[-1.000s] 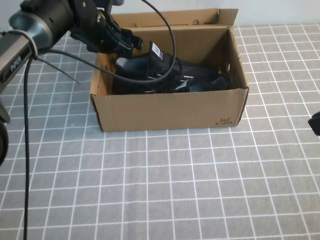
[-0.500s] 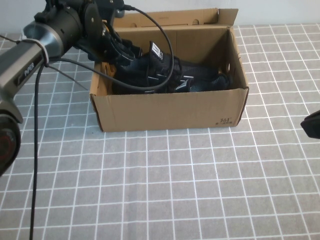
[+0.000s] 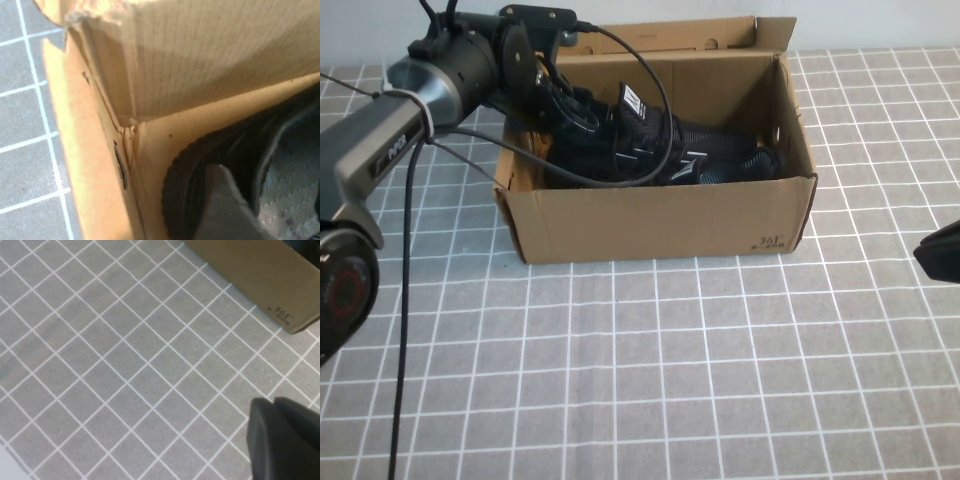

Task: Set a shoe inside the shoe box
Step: Place the shoe in the shoe box

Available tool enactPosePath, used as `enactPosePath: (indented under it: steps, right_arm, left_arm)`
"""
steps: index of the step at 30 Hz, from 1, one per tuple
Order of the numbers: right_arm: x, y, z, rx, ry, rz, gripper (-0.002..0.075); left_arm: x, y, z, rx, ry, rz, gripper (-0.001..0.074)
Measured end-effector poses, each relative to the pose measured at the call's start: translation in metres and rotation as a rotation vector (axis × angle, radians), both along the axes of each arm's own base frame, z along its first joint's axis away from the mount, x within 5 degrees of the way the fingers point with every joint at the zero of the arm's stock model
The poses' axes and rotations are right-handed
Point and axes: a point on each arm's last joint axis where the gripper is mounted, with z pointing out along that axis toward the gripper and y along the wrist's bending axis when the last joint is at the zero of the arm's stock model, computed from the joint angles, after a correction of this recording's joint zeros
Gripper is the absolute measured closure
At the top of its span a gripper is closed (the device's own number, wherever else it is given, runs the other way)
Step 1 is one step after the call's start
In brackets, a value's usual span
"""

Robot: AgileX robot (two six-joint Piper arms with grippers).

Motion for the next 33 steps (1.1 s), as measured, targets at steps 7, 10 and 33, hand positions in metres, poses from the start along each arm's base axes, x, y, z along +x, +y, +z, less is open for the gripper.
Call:
enactPosePath:
  steps: [7, 10, 33]
  right_arm:
    - [-0.0003, 0.0, -0.0002, -0.004, 0.0, 0.007, 0.0742]
    - [-0.0003, 0.0001, -0.0001, -0.003, 0.0, 0.007, 0.0742]
    - [-0.0003, 0.0009, 0.0004, 0.008, -0.001, 0.009, 0.0742]
  left_arm:
    - [0.004, -0.0003, -0.0044, -0.002, -0.022, -0.004, 0.0672]
    - [0.0061, -0.001, -0.0023, -0.008, -0.055, -0.009, 0.0715]
    - [0.0063, -0.0047, -0.0005, -0.004, -0.08, -0.088, 0.0638]
